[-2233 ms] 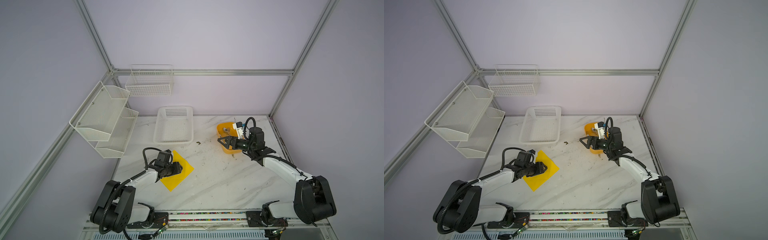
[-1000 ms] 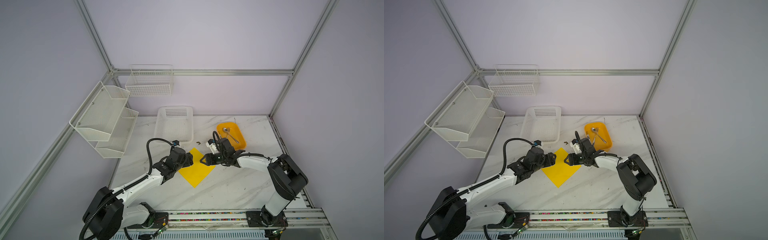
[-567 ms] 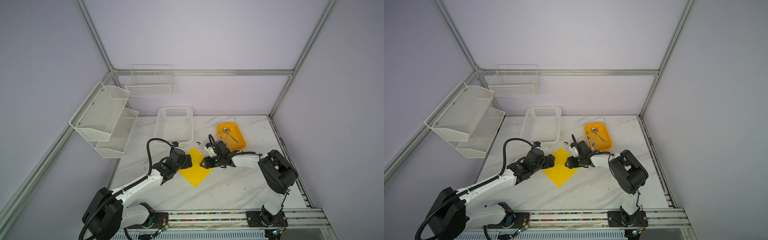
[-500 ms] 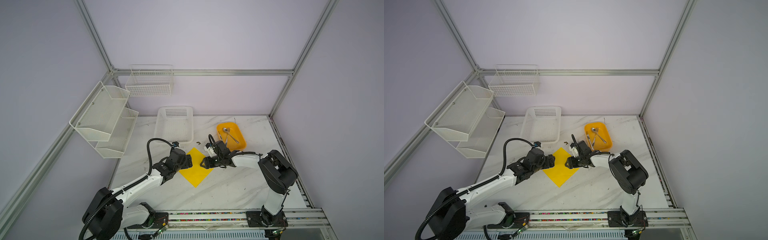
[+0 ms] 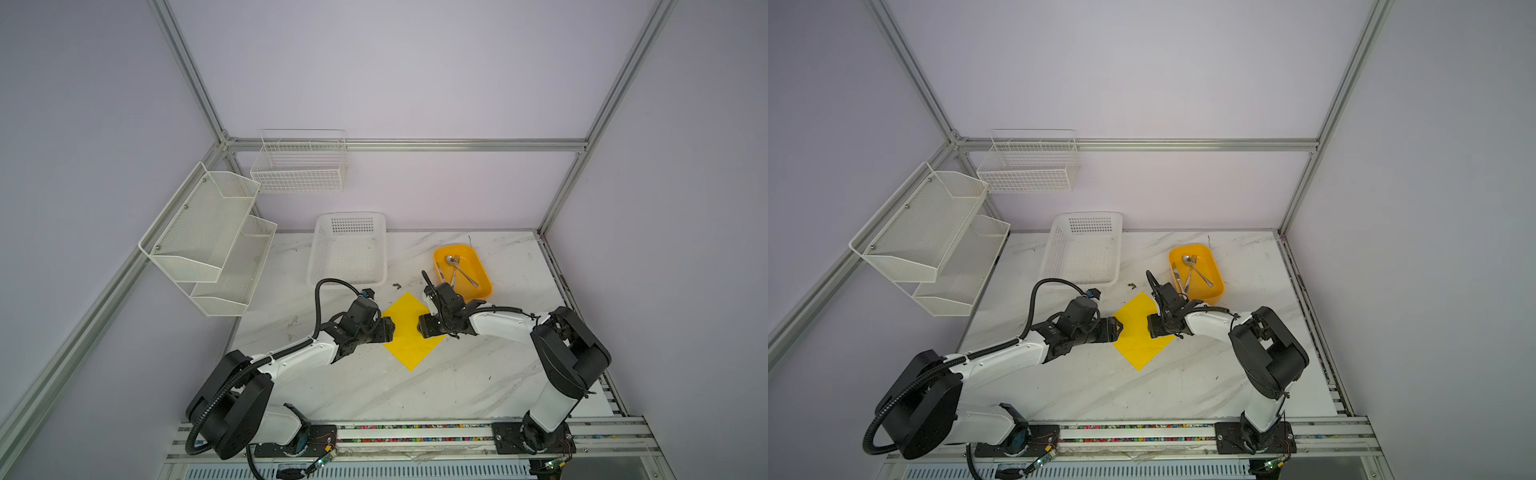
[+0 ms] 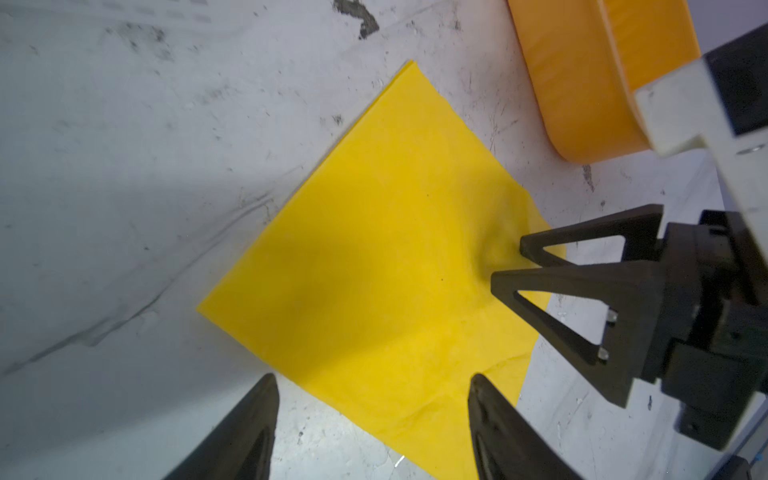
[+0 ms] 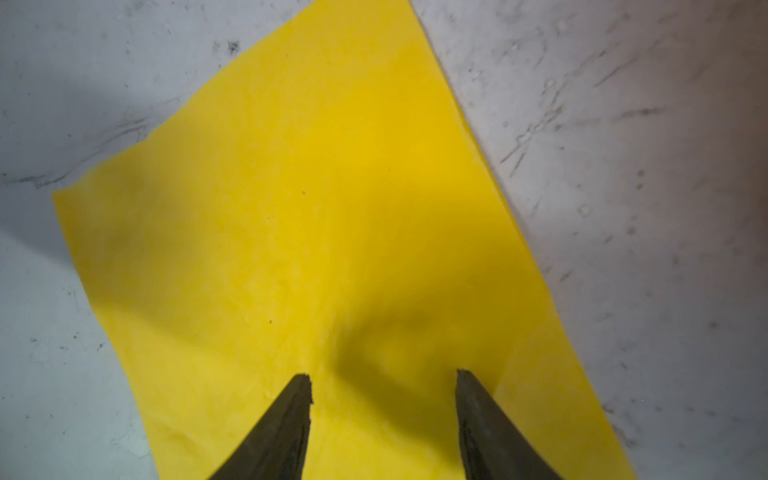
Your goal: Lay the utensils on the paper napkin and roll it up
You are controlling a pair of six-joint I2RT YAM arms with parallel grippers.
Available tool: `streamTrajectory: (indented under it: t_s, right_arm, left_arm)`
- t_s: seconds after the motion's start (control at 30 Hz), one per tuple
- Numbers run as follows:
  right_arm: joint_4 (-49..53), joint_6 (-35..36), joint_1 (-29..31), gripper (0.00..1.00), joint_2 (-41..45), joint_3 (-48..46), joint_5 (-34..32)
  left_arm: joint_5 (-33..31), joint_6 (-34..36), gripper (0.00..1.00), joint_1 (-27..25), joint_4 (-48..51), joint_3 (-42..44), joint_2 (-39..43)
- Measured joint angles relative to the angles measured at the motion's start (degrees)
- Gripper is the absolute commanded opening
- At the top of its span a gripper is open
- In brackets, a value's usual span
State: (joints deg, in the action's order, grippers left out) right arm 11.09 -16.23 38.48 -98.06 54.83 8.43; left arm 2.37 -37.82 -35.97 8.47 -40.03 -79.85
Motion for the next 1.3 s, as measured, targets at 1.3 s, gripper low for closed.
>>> streamTrajectory:
  t_s: [1.3]
  right_arm:
    - [-2.6,-0.76,-0.31,0.46,6.64,-6.23,-7.41]
  left_arm:
    - [8.48,-7.43,0.55,-1.42,-6.91,-1.57,-7.34]
